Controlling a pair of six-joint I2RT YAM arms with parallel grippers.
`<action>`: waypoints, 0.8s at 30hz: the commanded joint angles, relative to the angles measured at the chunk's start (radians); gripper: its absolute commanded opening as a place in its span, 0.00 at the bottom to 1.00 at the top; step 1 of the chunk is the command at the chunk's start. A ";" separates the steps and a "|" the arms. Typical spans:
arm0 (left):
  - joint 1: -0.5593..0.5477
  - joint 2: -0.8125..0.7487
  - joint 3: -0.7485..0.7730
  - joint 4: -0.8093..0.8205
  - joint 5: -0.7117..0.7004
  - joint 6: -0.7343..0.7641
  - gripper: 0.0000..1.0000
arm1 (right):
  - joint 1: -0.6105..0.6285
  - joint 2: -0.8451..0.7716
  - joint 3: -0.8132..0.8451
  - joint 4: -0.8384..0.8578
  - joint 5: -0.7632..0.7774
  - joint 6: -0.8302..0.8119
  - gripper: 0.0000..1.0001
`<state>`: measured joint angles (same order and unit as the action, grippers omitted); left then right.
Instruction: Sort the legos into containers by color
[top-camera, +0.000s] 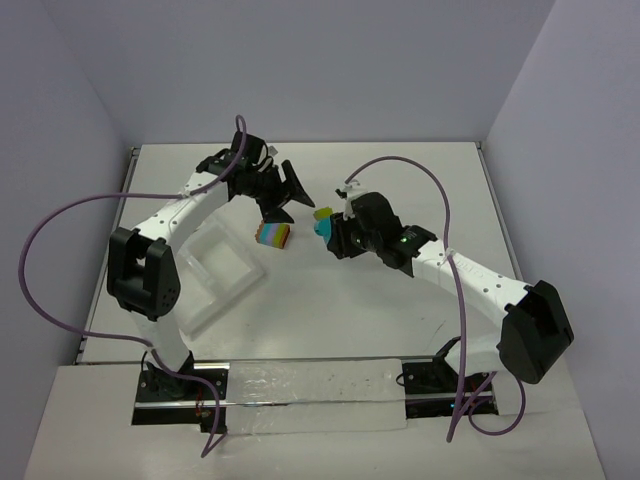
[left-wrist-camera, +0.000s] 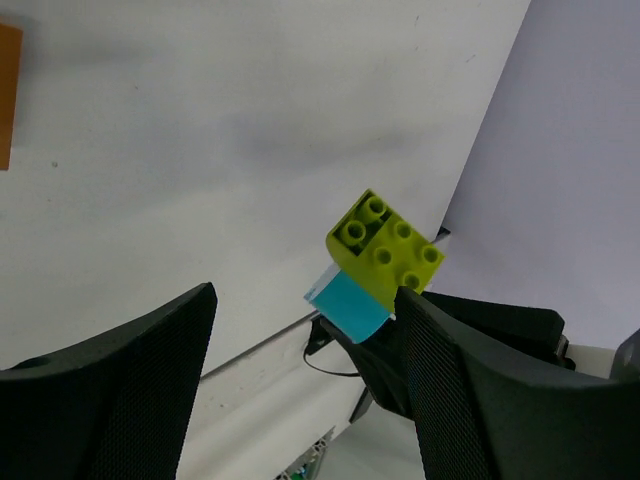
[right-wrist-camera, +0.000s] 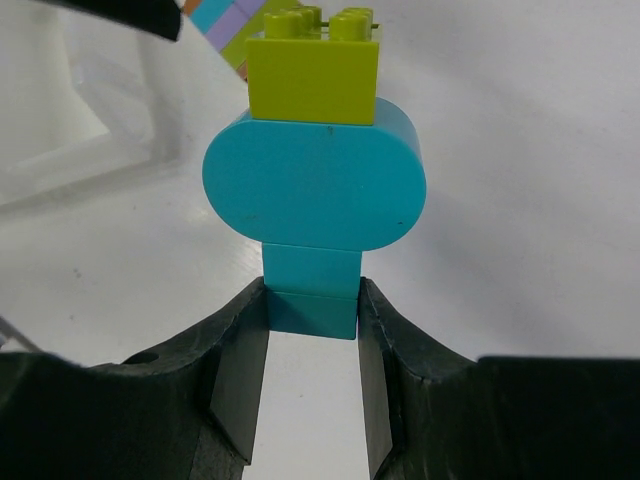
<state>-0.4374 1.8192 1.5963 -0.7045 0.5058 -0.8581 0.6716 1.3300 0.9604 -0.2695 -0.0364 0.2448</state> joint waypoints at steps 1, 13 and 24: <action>0.010 -0.083 -0.044 0.150 0.065 0.097 0.83 | 0.003 -0.047 0.019 0.018 -0.184 0.010 0.00; 0.014 -0.123 -0.269 0.472 0.369 0.109 0.84 | 0.003 -0.034 0.017 0.049 -0.252 0.036 0.00; 0.011 -0.095 -0.250 0.428 0.446 0.163 0.74 | 0.003 -0.011 0.040 0.038 -0.255 0.019 0.00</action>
<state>-0.4216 1.7158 1.3197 -0.3020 0.8609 -0.7329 0.6716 1.3296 0.9611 -0.2696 -0.2746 0.2718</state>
